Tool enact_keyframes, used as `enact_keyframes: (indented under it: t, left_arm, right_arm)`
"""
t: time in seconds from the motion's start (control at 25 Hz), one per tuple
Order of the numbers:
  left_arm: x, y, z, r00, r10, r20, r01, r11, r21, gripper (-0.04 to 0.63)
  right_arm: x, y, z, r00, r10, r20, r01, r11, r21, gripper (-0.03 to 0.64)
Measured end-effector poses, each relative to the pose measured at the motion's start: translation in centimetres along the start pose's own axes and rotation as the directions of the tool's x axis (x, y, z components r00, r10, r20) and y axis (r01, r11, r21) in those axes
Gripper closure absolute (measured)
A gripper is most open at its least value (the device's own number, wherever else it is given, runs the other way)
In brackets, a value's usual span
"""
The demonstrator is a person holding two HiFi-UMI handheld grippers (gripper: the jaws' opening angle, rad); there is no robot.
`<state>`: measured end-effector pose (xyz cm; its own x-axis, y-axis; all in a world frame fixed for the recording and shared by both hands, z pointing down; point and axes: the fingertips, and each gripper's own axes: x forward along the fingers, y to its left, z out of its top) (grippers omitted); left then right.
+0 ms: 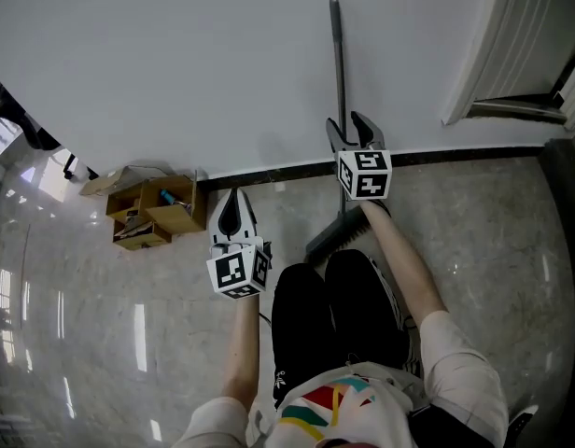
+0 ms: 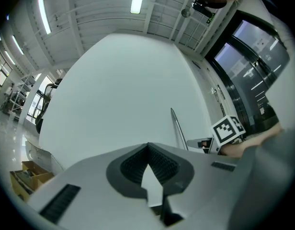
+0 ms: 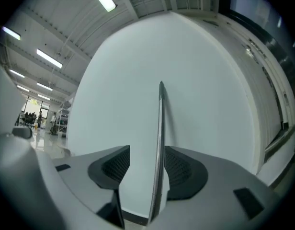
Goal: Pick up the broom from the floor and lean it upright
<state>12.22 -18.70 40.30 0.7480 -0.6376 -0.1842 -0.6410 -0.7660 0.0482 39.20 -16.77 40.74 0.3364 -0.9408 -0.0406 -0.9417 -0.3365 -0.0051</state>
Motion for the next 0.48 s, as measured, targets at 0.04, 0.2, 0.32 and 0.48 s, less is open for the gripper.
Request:
enact_keyframes:
  t: [0.04,0.2,0.32,0.48]
  left_arm:
    - [0.0,-0.5,0.2,1.0,-0.006,0.009,0.006,1.0,-0.008,0.551]
    - [0.2,-2.5,0.3,0.999,-0.031,0.032,0.032,0.999,-0.026,0.55]
    - [0.9,-3.9,-1.4,0.996,-0.076,0.042,0.077,0.997,-0.026,0.551]
    - [2.0,-5.1,-6.0,0.995,-0.102,0.008,0.102,0.995,0.001,0.551]
  right_arm:
    - [-1.8,0.1,1.3,0.999,-0.003,0.054,0.0,0.999,0.046,0.41]
    - [-9.2,1.9,2.9,0.98,-0.015,0.2,-0.028,0.977,0.212,0.486]
    - [-10.5,4.4,-0.3,0.99,0.056,0.127,-0.075,0.985,0.153,0.604]
    - [-8.9,6.4,-6.8,0.983,0.183,0.005,-0.182,0.974,0.136,0.604]
